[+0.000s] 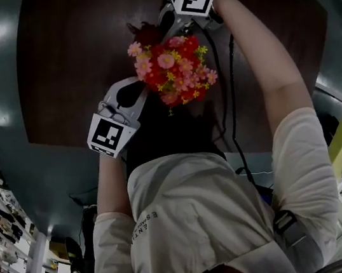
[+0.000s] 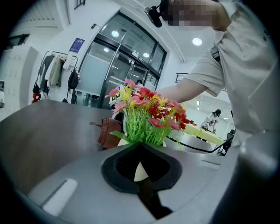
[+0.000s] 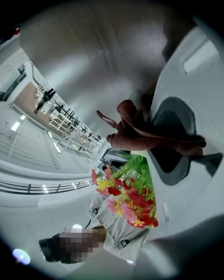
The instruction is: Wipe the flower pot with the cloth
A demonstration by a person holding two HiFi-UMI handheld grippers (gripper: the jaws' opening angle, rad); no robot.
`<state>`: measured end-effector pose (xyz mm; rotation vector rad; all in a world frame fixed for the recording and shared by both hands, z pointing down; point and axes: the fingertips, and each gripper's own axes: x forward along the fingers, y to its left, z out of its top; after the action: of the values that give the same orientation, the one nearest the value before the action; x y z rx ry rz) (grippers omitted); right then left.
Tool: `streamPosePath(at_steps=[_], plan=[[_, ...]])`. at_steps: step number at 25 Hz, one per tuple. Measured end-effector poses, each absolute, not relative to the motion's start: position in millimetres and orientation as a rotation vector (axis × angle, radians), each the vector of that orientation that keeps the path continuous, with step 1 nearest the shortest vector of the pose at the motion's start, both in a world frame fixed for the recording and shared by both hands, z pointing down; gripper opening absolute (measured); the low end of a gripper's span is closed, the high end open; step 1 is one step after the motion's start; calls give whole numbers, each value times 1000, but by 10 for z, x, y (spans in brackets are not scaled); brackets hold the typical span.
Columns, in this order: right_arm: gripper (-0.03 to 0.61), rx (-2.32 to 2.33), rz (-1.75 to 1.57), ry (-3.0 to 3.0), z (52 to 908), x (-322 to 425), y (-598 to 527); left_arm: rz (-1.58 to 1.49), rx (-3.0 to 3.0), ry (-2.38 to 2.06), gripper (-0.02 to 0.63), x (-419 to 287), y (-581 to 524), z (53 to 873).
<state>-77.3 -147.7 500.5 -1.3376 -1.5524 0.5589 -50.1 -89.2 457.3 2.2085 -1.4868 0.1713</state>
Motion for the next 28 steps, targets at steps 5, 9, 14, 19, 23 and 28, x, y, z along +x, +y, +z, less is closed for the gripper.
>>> streamPosePath(at_steps=[5, 9, 14, 19, 23, 28], plan=[[54, -1317, 611, -1529, 5025, -685, -1473, 192, 2194, -1518, 15, -531, -863, 4607], [54, -1246, 560, -1579, 5096, -467, -1566, 219, 2194, -1532, 14, -533, -897, 4612], [54, -1153, 635, -1649, 5141, -26, -1560, 231, 2209, -1514, 14, -508, -912, 4625], [54, -1111, 730, -1675, 5156, 449, -1469, 205, 2198, -1507, 14, -507, -922, 4629], [55, -1080, 732, -1691, 5180, 619, -1409, 187, 2188, -1504, 14, -492, -925, 4628], [54, -941, 516, -1829, 5091, 352, -1841, 223, 2222, -1520, 15, -503, -914, 4638]])
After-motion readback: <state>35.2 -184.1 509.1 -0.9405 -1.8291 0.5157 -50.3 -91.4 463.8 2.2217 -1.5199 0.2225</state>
